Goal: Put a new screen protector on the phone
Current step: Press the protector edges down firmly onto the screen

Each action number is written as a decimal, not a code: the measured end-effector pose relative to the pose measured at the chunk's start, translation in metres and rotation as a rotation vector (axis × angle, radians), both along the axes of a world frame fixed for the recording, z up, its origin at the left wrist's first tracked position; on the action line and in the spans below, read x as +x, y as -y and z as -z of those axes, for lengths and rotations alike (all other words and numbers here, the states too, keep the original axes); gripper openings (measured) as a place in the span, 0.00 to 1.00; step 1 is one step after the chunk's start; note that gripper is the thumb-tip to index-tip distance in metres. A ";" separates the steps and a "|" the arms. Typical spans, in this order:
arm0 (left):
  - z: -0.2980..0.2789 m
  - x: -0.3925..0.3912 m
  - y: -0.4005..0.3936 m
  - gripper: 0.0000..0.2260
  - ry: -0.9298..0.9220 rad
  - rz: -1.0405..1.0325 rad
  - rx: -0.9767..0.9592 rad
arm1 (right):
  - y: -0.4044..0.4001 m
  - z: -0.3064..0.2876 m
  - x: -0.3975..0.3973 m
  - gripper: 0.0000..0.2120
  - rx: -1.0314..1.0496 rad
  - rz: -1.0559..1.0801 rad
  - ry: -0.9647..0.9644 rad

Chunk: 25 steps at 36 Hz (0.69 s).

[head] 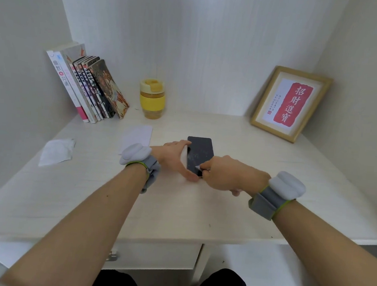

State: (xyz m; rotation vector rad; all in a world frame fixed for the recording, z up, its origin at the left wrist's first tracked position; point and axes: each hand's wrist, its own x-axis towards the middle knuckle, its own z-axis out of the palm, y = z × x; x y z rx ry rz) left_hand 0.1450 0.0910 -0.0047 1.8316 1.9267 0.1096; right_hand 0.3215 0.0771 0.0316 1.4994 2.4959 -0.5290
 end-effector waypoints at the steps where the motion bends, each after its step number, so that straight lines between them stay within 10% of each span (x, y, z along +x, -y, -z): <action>1: 0.000 0.000 0.000 0.55 0.005 -0.006 -0.001 | -0.002 -0.001 0.001 0.17 -0.001 0.011 -0.016; 25: -0.001 0.003 0.002 0.52 -0.082 0.030 0.006 | -0.032 0.024 -0.021 0.15 0.184 -0.029 -0.006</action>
